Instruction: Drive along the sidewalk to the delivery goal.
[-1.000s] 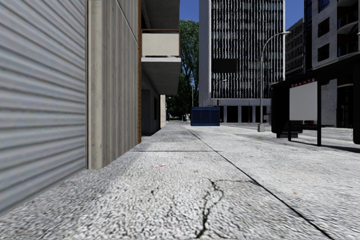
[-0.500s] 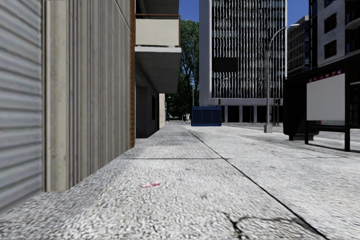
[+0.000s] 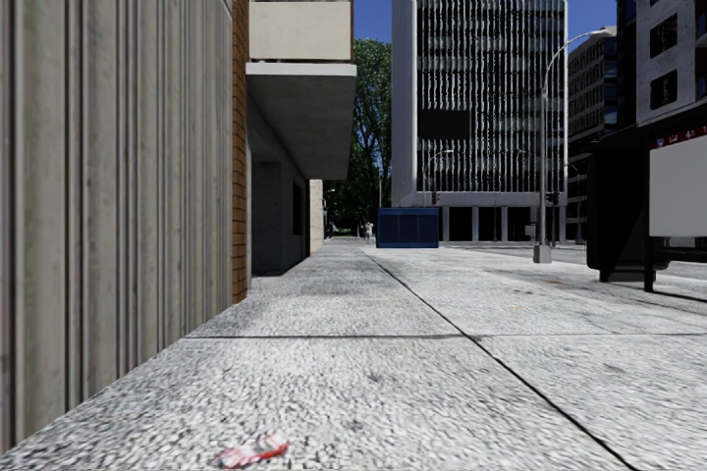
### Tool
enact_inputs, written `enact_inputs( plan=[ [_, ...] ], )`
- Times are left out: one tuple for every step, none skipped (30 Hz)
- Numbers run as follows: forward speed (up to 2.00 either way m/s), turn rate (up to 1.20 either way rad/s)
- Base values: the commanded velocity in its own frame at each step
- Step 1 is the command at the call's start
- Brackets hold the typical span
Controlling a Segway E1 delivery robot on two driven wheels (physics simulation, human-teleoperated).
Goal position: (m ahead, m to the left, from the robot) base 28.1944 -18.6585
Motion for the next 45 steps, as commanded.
enact_inputs(
  plan=[
    [1.96,0.0],
    [1.96,0.0],
    [1.96,0.0],
    [1.96,0.0],
    [1.96,0.0],
    [1.96,0.0],
    [1.96,0.0],
    [1.96,0.0],
    [1.96,0.0],
    [1.96,0.0],
    [1.96,0.0],
    [1.97,0.0],
    [2.0,0.0],
    [2.0,0.0],
    [2.0,0.0],
    [2.0,0.0],
    [2.0,0.0],
    [2.0,0.0],
    [2.0,0.0],
    [2.0,0.0],
    [2.0,0.0],
    [2.0,0.0],
    [2.0,0.0],
    [2.0,0.0],
    [2.0,0.0],
    [2.0,0.0],
    [2.0,0.0],
    [2.0,0.0],
    [2.0,0.0],
    [2.0,0.0],
    [2.0,0.0],
    [2.0,0.0],
    [2.0,0.0],
    [2.0,0.0],
    [2.0,0.0],
    [2.0,0.0],
    [2.0,0.0],
    [2.0,0.0],
    [2.0,0.0],
    [2.0,0.0],
    [2.0,0.0],
    [2.0,0.0],
    [2.0,0.0],
    [2.0,0.0],
    [2.0,0.0]
  ],
)
